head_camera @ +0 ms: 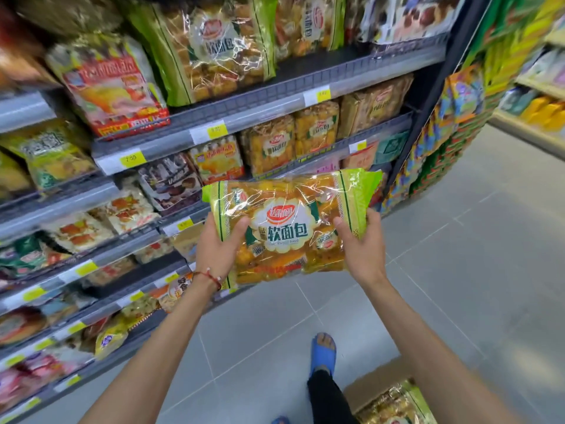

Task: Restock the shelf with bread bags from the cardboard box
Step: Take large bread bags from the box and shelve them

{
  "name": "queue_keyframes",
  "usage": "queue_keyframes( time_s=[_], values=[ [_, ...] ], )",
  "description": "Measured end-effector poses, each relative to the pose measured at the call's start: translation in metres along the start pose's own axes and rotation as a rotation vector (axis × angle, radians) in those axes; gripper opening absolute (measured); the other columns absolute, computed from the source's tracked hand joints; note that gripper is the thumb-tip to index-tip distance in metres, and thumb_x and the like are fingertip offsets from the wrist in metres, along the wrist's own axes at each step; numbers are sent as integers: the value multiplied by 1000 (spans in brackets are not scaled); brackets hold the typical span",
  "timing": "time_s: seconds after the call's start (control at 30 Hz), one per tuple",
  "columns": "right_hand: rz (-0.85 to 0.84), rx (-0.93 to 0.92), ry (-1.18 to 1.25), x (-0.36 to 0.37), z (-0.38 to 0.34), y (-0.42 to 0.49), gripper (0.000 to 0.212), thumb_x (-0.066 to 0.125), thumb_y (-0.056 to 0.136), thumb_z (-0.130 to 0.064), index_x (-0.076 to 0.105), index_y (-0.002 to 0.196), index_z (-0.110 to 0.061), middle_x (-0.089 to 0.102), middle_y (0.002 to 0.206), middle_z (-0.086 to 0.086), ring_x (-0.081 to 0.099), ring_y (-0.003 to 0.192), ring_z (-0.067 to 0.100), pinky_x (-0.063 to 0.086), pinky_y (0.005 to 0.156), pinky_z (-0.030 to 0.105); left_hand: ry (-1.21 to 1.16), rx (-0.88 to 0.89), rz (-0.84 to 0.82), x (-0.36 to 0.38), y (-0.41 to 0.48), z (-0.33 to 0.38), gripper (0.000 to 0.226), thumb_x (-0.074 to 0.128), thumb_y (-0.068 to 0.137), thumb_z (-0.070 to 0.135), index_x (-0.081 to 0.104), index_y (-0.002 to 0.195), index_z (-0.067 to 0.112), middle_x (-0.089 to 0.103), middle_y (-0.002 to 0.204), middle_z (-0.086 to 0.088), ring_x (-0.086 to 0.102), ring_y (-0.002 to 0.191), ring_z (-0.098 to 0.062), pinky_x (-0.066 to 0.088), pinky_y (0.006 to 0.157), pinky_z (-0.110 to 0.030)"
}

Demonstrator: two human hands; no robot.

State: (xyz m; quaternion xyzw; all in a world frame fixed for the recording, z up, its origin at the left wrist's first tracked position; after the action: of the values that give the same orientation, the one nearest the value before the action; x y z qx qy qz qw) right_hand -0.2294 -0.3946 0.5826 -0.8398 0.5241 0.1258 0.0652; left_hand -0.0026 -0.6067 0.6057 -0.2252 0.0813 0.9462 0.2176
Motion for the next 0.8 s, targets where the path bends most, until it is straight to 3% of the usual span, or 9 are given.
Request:
queue_keyframes(
  time_s=[0.2, 0.33, 0.4, 0.47, 0.5, 0.57, 0.67, 0.73, 0.8],
  values=[
    [30, -106, 45, 1, -32, 119, 57, 66, 88, -62, 53, 132, -30, 65, 127, -7, 62, 119, 17, 51, 104, 50, -56, 136, 109, 31, 93, 68, 47, 58, 88, 53, 52, 127, 29, 61, 117, 14, 57, 108, -7, 44, 91, -28],
    [33, -162, 77, -7, -57, 203, 48, 68, 94, -46, 54, 130, -19, 64, 123, -6, 61, 117, 17, 48, 106, 49, -57, 132, 184, 65, 157, 105, 28, 58, 90, 47, 52, 114, 34, 57, 101, 26, 56, 100, -7, 42, 85, -26],
    [21, -167, 95, -10, -65, 243, 42, 67, 95, -47, 52, 125, -22, 63, 124, -7, 59, 116, 15, 46, 108, 47, -34, 132, 200, 81, 186, 125, 42, 56, 89, 53, 51, 124, 30, 57, 119, 23, 53, 114, -10, 39, 95, -27],
    [27, -178, 101, -12, -73, 283, 45, 65, 94, -54, 50, 126, -25, 62, 126, -8, 58, 119, 16, 46, 108, 48, -7, 107, 224, 95, 215, 140, 68, 54, 88, 58, 42, 142, 18, 44, 141, 12, 41, 130, -9, 29, 106, -25],
    [34, -179, 106, -12, -77, 302, 51, 64, 92, -59, 51, 129, -27, 62, 128, -7, 58, 122, 18, 46, 108, 50, -22, 101, 232, 101, 230, 147, 73, 53, 87, 61, 41, 144, 17, 40, 142, 14, 40, 130, -7, 27, 109, -26],
    [24, -203, 126, -10, -90, 335, 41, 64, 92, -60, 53, 124, -37, 65, 122, -13, 60, 120, 17, 49, 105, 51, -54, 123, 271, 108, 254, 160, 63, 51, 85, 67, 51, 133, 28, 56, 133, 12, 52, 122, -9, 42, 104, -36],
    [14, -261, 160, -4, -113, 382, 18, 64, 98, -44, 54, 112, -43, 66, 107, -22, 63, 106, 6, 50, 100, 40, -89, 184, 371, 113, 286, 187, 28, 55, 90, 53, 59, 112, 36, 65, 100, 21, 62, 95, -4, 49, 82, -24],
    [7, -320, 187, 1, -131, 412, 24, 64, 100, -37, 56, 120, -29, 64, 110, -18, 60, 106, 4, 47, 96, 28, -103, 221, 448, 115, 306, 205, 25, 57, 91, 49, 62, 105, 29, 64, 91, 21, 61, 88, -4, 45, 74, -14],
    [25, -374, 209, 6, -146, 445, 30, 65, 99, -32, 57, 125, -18, 64, 112, -13, 60, 103, -1, 45, 90, 19, -112, 250, 504, 119, 328, 220, 30, 58, 90, 50, 63, 101, 23, 64, 91, 16, 60, 86, -8, 46, 76, -15]
  ],
)
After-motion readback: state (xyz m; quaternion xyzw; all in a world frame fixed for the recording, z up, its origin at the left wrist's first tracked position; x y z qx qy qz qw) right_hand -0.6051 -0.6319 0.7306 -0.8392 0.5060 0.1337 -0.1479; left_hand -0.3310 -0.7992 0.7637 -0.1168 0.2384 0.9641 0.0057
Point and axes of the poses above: each hand's wrist, its own y-axis towards the middle knuckle, its own x-axis out of the palm, z = x × y, the point moved 9 cm from there along y, towards the middle knuckle
